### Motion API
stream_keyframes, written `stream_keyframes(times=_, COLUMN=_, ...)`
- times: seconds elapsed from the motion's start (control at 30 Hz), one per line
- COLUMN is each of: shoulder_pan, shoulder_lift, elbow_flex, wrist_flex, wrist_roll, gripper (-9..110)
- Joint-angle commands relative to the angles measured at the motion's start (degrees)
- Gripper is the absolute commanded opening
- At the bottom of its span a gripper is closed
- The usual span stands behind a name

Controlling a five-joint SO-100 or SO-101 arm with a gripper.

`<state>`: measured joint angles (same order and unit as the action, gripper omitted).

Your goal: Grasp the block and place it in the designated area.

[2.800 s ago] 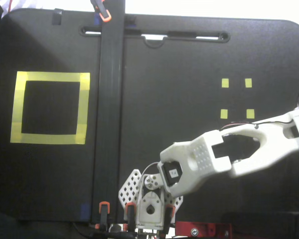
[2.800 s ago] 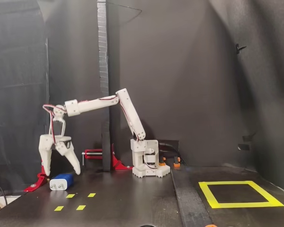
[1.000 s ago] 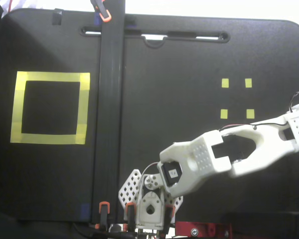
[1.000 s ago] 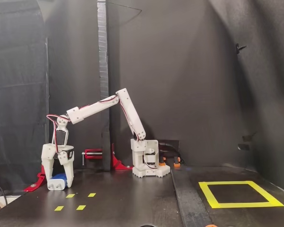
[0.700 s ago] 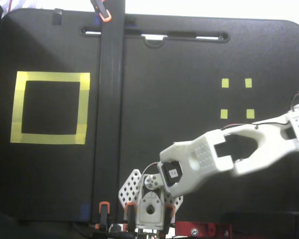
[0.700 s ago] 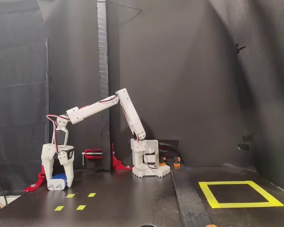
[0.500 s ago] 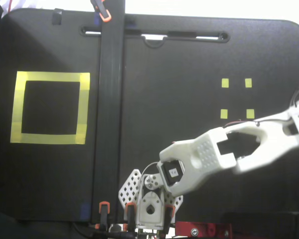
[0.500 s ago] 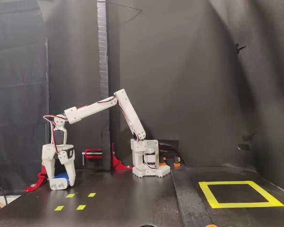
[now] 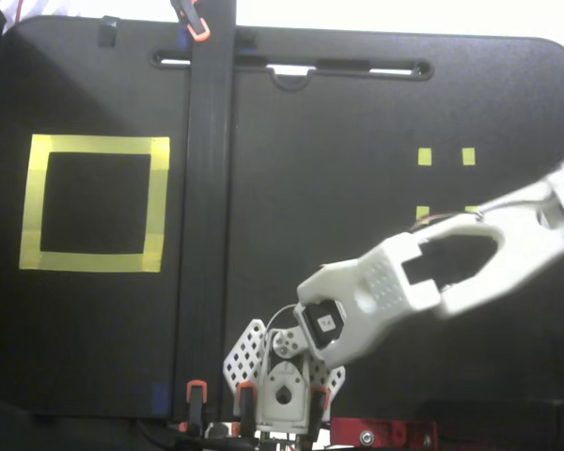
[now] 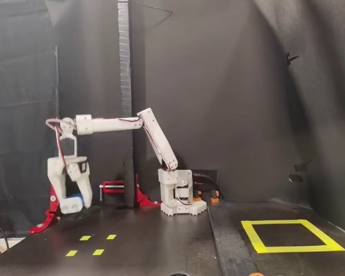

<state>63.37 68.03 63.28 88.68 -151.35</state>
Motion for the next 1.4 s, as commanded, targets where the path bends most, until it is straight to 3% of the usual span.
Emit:
stream_keyframes(times=0.0, shoulder_pan=-0.2, shoulder_lift=5.2, elbow_flex=-2.8, wrist_flex=1.3, wrist_roll=0.6, gripper=23)
stream_keyframes(times=0.63, shoulder_pan=-2.3, shoulder_lift=9.8, elbow_flex=-3.1, wrist_flex=6.2, wrist_roll=3.5, gripper=23)
stream_keyframes(times=1.37, shoulder_pan=-32.9, shoulder_lift=10.0, elbow_flex=-2.8, wrist_flex=7.9, wrist_roll=39.6, gripper=23)
